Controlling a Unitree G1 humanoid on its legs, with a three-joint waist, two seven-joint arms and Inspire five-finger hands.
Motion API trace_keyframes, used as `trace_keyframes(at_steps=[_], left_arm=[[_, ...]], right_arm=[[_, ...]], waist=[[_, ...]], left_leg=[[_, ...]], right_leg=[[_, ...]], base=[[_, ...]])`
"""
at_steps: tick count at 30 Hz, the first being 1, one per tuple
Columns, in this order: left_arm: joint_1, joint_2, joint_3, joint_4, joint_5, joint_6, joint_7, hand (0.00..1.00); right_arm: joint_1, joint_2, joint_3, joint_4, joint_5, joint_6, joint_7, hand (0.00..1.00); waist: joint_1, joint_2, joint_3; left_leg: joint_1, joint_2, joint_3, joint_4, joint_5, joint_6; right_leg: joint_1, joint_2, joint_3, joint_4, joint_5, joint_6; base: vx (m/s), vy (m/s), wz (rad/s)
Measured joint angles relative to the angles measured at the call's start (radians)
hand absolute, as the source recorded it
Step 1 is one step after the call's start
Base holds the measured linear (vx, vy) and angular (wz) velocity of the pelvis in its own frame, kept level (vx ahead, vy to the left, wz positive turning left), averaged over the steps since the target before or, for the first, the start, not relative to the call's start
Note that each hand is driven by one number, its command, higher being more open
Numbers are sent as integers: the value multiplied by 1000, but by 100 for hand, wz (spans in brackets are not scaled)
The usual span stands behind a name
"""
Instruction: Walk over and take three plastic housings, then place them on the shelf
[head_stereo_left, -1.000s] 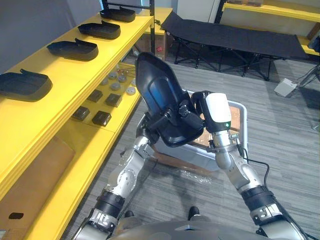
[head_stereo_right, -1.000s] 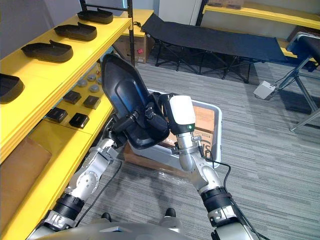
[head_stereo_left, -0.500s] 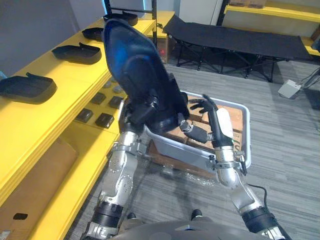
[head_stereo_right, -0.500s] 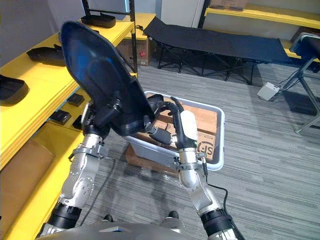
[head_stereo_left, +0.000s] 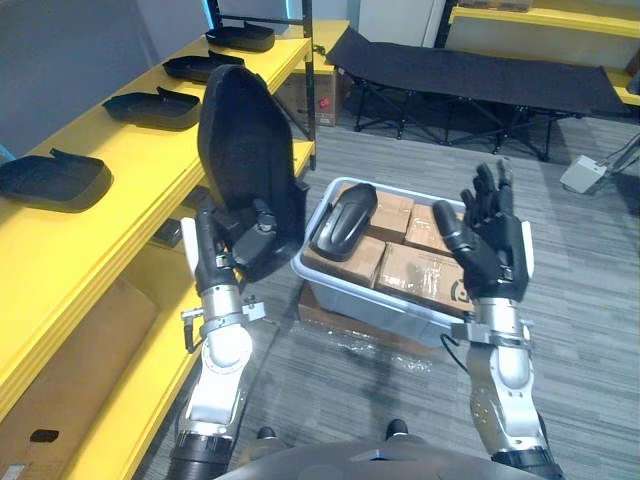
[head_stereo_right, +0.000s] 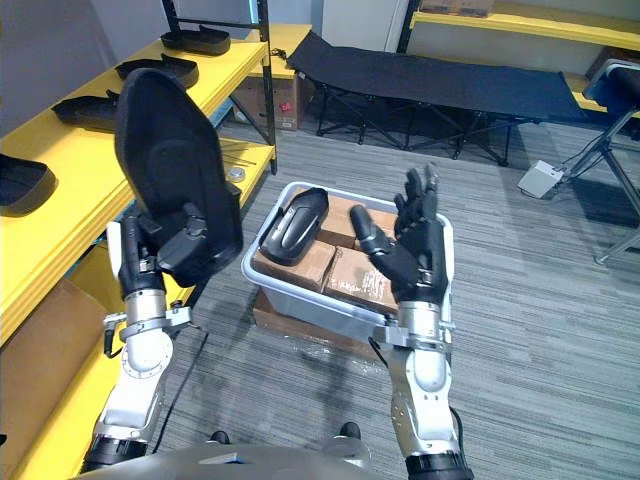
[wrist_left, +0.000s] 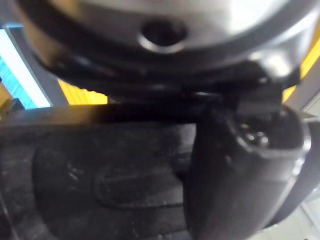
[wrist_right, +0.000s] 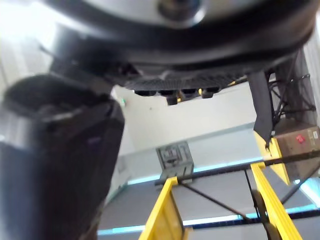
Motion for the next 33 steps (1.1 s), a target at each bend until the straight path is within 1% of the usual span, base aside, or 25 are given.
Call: trace_keyframes(at_steps=[1,2,3,5,6,10,12,13,15,16,17,19,20,21,22,23,24,25,26,27,28,29,31,32,33], left_arm=[[14,-1,13,-5,-8,-20,-1,0],[41,-6,35,-28,-37,-38,-2,0],[53,-9,41,-43,-54,-40,1,0],[103,-13,59,-95,-110,-61,11,0],[129,-20,75,-123,-125,-76,21,0],[185,-51,131,-198,-129,-100,49,0],[185,-56,152,-212,-128,-104,64,0],[190,-65,173,-221,-128,-107,76,0],[213,-82,211,-238,-128,-107,93,0],[237,-97,235,-252,-129,-107,102,0],[263,-110,257,-270,-132,-107,109,0],[301,-130,291,-300,-163,-107,111,0],[325,-146,319,-317,-183,-108,110,0],[346,-156,346,-328,-222,-112,97,0],[351,-156,353,-329,-239,-115,85,0],[360,-159,361,-329,-253,-123,42,0],[373,-160,361,-329,-264,-136,9,0],[385,-163,363,-330,-280,-148,-15,0],[409,-175,367,-330,-287,-165,-46,0],[430,-185,374,-331,-293,-180,-64,0],[438,-187,375,-332,-302,-186,-66,0],[444,-187,380,-333,-319,-195,-80,0],[444,-186,380,-336,-317,-210,-109,0],[444,-184,374,-341,-317,-211,-131,0],[437,-183,369,-347,-315,-213,-151,0]], right_arm=[[24,12,-28,0,0,6,-9,100],[58,30,-67,-1,-23,33,-53,100],[71,35,-80,0,-25,50,-72,100],[114,42,-106,0,-62,106,-132,100],[135,51,-113,0,-61,123,-139,100],[152,78,-101,0,-58,127,-120,100],[145,76,-88,2,-53,128,-105,100],[129,73,-69,11,-52,128,-96,100],[87,65,-29,47,-52,129,-84,100],[63,60,-2,72,-56,128,-74,100],[47,55,27,84,-60,129,-71,100],[24,55,66,93,-64,134,-69,100],[7,54,84,100,-80,147,-68,100],[-11,53,101,105,-99,166,-65,100],[-14,54,102,105,-98,168,-65,100],[-17,50,95,105,-99,170,-79,100],[-19,44,85,106,-99,176,-87,100],[-24,36,82,106,-99,181,-95,100],[-33,24,78,113,-99,185,-106,100],[-43,26,77,127,-99,185,-109,100],[-48,30,77,131,-99,185,-109,100],[-57,39,79,141,-99,185,-99,100],[-61,41,83,149,-99,185,-92,100],[-63,41,84,149,-98,185,-85,100],[-71,41,83,150,-98,185,-83,100]], waist=[[-1,1,-1],[-4,2,-1],[-6,2,-1],[-12,4,-2],[-16,5,-3],[-16,8,-5],[3,13,-7],[11,17,-7],[30,22,-7],[43,26,-8],[64,30,-8],[90,34,-9],[110,34,-9],[120,32,-9],[118,32,-8],[108,29,-5],[113,24,-2],[116,24,-1],[122,23,0],[147,21,1],[154,21,1],[160,20,6],[164,16,23],[165,14,33],[163,12,55]], left_leg=[[0,0,1,0,-1,0],[0,0,4,0,-3,-1],[0,0,6,0,-3,-1],[0,0,14,0,-5,-3],[-1,0,15,1,-6,-3],[-16,-1,-2,11,-9,0],[-39,-2,-36,25,-12,5],[-53,-4,-67,26,-7,11],[-61,-5,-109,27,0,11],[-72,-9,-145,29,6,11],[-87,-14,-186,33,11,11],[-108,-20,-233,37,19,9],[-118,-25,-261,36,32,7],[-147,-30,-256,34,46,38],[-162,-21,-207,39,47,68],[-177,0,-102,41,67,93],[-185,10,-37,42,83,100],[-192,15,-1,44,98,95],[-196,10,26,39,135,84],[-193,-3,21,36,138,82],[-193,-7,22,36,138,82],[-191,-13,26,36,138,83],[-182,-19,38,37,136,85],[-181,-19,52,41,129,86],[-184,-18,61,70,113,90]], right_leg=[[-1,0,1,-1,0,0],[-3,0,3,-1,0,0],[-4,0,5,-1,0,0],[-8,0,12,-2,0,0],[-7,0,14,-2,0,0],[0,-2,-5,-3,0,1],[6,-4,-41,-3,-1,1],[14,-4,-71,-3,-5,2],[37,-2,-117,-3,-15,3],[52,-2,-158,-2,-24,4],[68,-1,-202,-2,-32,6],[87,0,-253,-1,-40,10],[107,1,-297,2,-48,13],[144,-1,-376,10,-62,19],[160,-3,-423,23,-73,24],[181,-7,-507,50,-92,28],[195,-18,-555,76,-112,41],[204,-24,-580,93,-126,50],[222,-37,-614,117,-146,62],[224,-51,-609,131,-155,60],[224,-55,-609,133,-156,61],[223,-65,-606,138,-160,55],[221,-78,-589,149,-166,51],[206,-92,-574,169,-174,54],[197,-107,-554,195,-188,56]], base=[[16,10,-5],[17,10,-5],[14,11,-8],[12,12,-9],[12,9,-6],[-11,4,12],[-39,-8,49],[-40,-20,69],[-43,-26,75],[-42,-38,92],[-38,-41,100],[-17,-47,92],[8,-63,142],[7,-53,161],[18,-26,219],[8,12,203],[22,35,187],[15,61,141],[14,85,97],[8,90,65],[-10,87,11],[-25,76,-4],[-56,85,-16],[-72,82,-30],[-67,69,-30]])
